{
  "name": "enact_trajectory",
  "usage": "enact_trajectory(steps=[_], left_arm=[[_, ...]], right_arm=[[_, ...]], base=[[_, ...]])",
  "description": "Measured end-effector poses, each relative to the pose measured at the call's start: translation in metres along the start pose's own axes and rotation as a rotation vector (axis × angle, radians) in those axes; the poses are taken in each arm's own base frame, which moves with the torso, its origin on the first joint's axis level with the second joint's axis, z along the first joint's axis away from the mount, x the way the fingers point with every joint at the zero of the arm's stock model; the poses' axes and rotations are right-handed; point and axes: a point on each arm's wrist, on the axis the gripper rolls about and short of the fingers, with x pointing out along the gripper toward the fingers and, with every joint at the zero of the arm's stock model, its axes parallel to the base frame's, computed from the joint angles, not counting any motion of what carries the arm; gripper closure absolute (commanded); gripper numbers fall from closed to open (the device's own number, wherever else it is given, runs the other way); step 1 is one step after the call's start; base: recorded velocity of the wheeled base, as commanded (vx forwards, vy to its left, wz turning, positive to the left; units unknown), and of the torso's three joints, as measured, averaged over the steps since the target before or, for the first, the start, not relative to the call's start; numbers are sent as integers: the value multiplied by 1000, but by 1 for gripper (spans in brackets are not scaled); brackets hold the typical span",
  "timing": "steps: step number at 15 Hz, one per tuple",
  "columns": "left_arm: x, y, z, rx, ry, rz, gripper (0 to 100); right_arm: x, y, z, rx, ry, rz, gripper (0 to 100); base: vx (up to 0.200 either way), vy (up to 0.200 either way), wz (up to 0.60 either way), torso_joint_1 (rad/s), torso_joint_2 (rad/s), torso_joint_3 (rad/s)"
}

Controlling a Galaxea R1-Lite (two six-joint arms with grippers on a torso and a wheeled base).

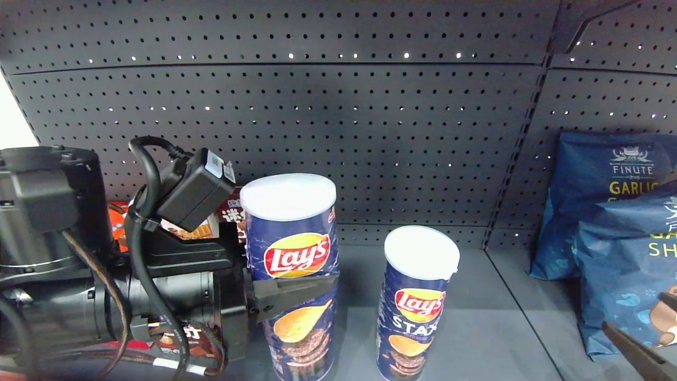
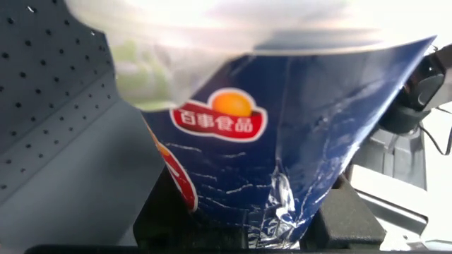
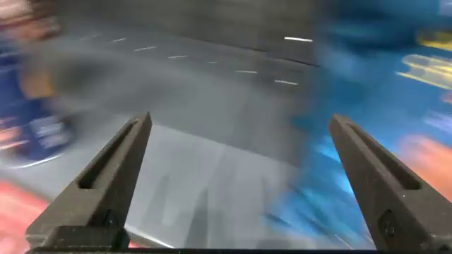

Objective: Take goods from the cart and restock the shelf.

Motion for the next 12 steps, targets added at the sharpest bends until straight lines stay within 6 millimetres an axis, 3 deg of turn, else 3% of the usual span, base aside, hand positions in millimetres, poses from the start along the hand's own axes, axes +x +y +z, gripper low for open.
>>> enact_trajectory(steps=[7, 10, 12], left_arm=[[1, 4, 9, 13, -25, 12, 100], [0, 4, 10, 17, -29, 12, 100], [0, 4, 11, 18, -32, 12, 100]], right_arm=[[-74, 8, -40, 4, -30, -294, 0], [-82, 14, -57, 2, 20, -218, 0], [-84, 14, -62, 56, 47, -264, 0]], base=[[0, 0, 0, 0, 0, 0], [0, 0, 0, 0, 0, 0], [0, 0, 0, 0, 0, 0]])
